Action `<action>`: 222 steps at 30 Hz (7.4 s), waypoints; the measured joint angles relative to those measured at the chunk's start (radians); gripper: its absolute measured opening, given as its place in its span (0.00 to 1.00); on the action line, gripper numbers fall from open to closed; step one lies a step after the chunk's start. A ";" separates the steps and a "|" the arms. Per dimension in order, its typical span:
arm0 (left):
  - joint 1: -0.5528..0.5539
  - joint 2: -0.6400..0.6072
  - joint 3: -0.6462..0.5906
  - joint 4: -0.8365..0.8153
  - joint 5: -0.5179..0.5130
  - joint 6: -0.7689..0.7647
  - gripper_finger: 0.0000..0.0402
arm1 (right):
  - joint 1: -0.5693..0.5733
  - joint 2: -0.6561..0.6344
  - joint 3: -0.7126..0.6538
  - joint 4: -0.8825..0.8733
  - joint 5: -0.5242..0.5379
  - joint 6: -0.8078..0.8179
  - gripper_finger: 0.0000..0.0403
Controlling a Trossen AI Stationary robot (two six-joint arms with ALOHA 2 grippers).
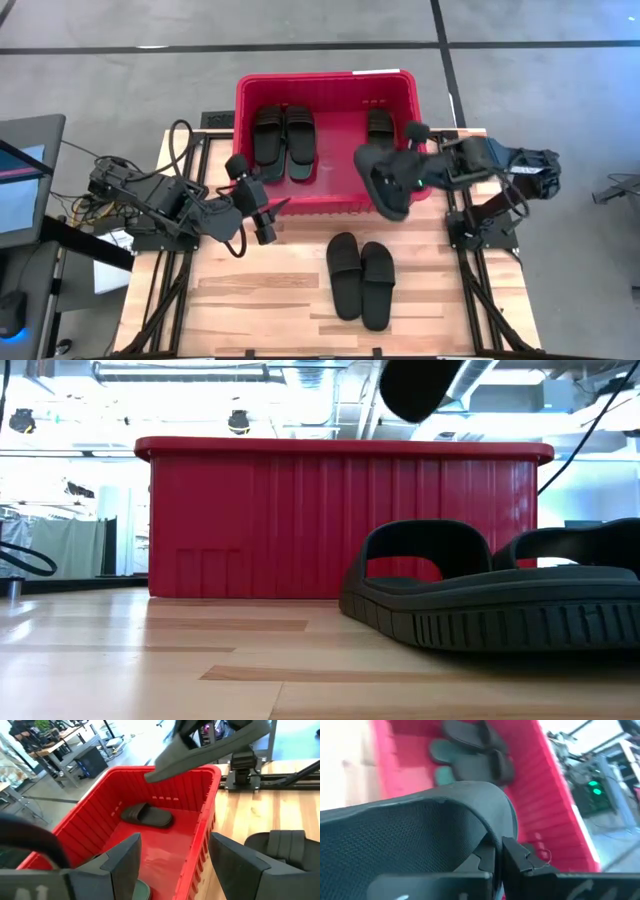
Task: Pick and place slides into bin
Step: Put the black slide into the red bin
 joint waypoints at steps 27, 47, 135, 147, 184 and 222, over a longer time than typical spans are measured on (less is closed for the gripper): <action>0.005 0.001 0.000 -0.027 -0.118 -0.072 0.55 | -0.599 0.332 -0.001 0.244 -0.274 -0.499 0.00; 0.017 0.001 -0.001 -0.048 -0.165 -0.177 0.55 | -0.736 0.594 -0.001 0.396 -0.444 -0.717 0.00; 0.082 0.002 -0.001 -0.041 -0.153 -0.164 0.55 | -0.852 0.675 -0.015 0.481 -0.487 -0.822 0.11; 0.081 0.002 -0.001 -0.041 -0.113 -0.165 0.55 | -0.851 0.676 -0.016 0.449 -0.488 -0.785 0.29; 0.066 0.002 -0.001 -0.041 -0.103 -0.208 0.55 | -0.816 0.676 -0.015 0.478 -0.361 -0.782 0.36; 0.023 0.002 -0.001 -0.079 -0.050 -0.210 0.55 | -0.751 0.658 -0.014 0.465 -0.228 -0.790 0.57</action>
